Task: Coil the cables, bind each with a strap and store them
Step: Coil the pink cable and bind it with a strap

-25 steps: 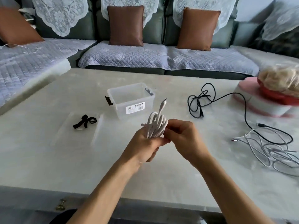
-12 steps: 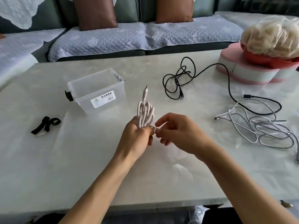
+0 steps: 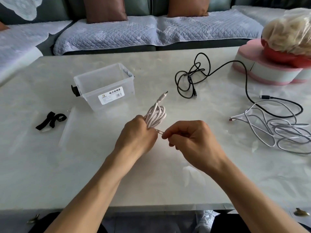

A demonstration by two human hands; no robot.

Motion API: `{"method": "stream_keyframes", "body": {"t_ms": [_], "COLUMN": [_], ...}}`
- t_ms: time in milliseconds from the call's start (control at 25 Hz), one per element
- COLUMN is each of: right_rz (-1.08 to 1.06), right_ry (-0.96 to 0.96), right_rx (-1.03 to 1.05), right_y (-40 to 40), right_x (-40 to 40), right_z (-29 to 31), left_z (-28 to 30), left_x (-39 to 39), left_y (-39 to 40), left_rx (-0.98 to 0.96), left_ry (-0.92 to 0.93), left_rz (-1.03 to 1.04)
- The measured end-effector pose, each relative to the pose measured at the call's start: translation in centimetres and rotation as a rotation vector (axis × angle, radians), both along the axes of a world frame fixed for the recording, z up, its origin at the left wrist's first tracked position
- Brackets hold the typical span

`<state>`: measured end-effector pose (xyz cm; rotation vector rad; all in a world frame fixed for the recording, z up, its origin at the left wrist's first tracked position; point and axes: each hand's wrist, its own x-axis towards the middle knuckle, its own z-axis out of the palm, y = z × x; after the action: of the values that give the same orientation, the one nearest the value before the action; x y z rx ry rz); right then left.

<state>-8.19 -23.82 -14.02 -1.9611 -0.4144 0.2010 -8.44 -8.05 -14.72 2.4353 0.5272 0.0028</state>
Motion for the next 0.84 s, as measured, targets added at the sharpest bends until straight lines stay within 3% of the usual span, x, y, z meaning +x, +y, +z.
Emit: {"method": "stream_keyframes", "body": {"t_ms": [120,200,360,520,680,840], "right_rz": [0.024,0.100,0.122,0.049,0.097,0.188], "right_ry": [-0.068,-0.237,-0.705,-0.925,-0.994,-0.826], "right_rx": [-0.005,-0.083,-0.188,-0.169,-0.239,-0.135], "right_y": [-0.6,-0.7,0.2,0.8,1.0,1.0], "right_x": [0.2,0.3,0.8,1.4,1.0,0.5], "right_z": [-0.5,-1.1,-3.2,-4.3,-4.6,-4.6], "left_z": [0.2,0.1,0.6,1.0,1.4,1.9], "left_x": [-0.3,-0.6,-1.0,-1.1,-1.4,-2.1], "left_y": [-0.3,-0.4,0.4,0.6,1.3,2.0], "left_rx": [0.093,0.151,0.024,-0.081,-0.192,-0.480], "left_ry": [0.029,0.046,0.094,0.110,0.113,0.228], "left_rz": [-0.016,-0.042,-0.091,-0.095,-0.078,-0.103]}}
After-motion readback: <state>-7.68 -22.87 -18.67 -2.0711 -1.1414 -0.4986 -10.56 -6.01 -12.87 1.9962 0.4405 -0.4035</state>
